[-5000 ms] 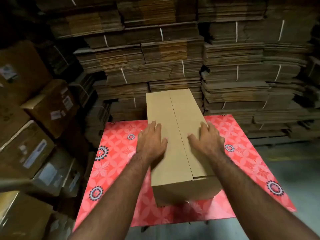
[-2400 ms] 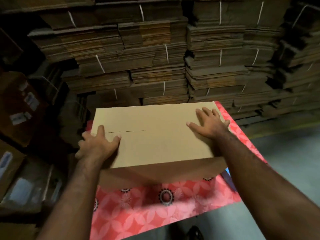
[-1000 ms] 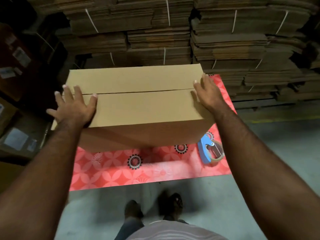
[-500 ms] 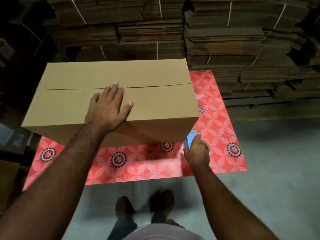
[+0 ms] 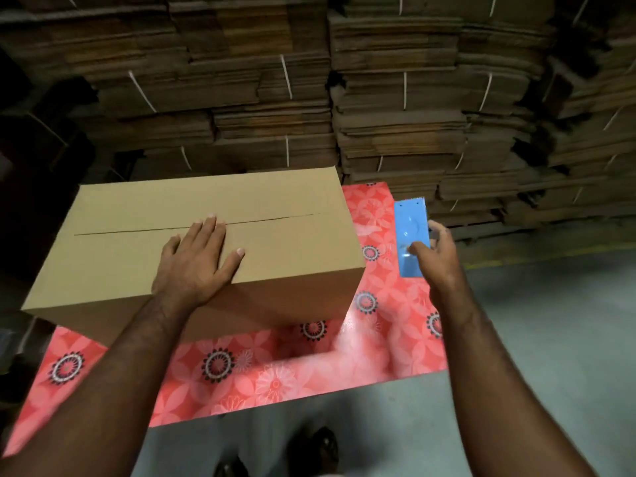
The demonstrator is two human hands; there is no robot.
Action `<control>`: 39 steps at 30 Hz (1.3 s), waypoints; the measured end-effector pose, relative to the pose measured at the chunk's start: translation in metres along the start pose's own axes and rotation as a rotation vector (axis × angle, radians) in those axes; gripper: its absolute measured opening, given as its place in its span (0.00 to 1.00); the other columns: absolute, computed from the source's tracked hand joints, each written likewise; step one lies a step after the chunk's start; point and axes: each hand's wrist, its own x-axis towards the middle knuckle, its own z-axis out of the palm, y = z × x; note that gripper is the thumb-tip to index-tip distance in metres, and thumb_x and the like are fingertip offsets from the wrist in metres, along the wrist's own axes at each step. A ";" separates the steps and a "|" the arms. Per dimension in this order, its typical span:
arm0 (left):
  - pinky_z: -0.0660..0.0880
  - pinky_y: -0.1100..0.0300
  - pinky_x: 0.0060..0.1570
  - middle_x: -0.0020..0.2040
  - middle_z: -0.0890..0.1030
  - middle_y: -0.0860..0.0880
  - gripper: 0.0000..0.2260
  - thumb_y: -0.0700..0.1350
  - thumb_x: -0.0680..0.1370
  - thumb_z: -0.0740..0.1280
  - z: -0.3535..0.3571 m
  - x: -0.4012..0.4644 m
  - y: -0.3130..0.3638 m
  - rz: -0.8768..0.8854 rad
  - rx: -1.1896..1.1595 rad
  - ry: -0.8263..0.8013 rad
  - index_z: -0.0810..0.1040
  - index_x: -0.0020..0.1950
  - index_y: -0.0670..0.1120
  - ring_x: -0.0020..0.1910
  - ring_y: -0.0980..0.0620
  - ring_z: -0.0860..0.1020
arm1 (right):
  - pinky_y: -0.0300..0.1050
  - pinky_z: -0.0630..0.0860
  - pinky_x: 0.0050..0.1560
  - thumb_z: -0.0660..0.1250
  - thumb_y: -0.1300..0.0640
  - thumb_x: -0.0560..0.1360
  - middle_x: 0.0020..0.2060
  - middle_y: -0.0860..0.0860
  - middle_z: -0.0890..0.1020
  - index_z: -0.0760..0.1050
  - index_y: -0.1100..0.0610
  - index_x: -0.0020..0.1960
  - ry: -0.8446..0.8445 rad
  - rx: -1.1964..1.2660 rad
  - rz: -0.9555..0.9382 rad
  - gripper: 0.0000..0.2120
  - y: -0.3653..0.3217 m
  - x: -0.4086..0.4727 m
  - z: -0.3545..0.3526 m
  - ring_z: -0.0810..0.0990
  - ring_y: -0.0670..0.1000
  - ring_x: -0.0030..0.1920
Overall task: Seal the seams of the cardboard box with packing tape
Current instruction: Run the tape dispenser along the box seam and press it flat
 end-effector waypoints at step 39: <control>0.82 0.57 0.40 0.42 0.82 0.45 0.13 0.45 0.79 0.70 -0.142 -0.006 -0.167 -0.317 -1.677 -0.242 0.82 0.59 0.38 0.37 0.52 0.82 | 0.46 0.78 0.43 0.78 0.45 0.65 0.45 0.41 0.81 0.72 0.44 0.57 -0.444 -0.517 -0.642 0.24 -0.199 -0.192 0.281 0.79 0.44 0.44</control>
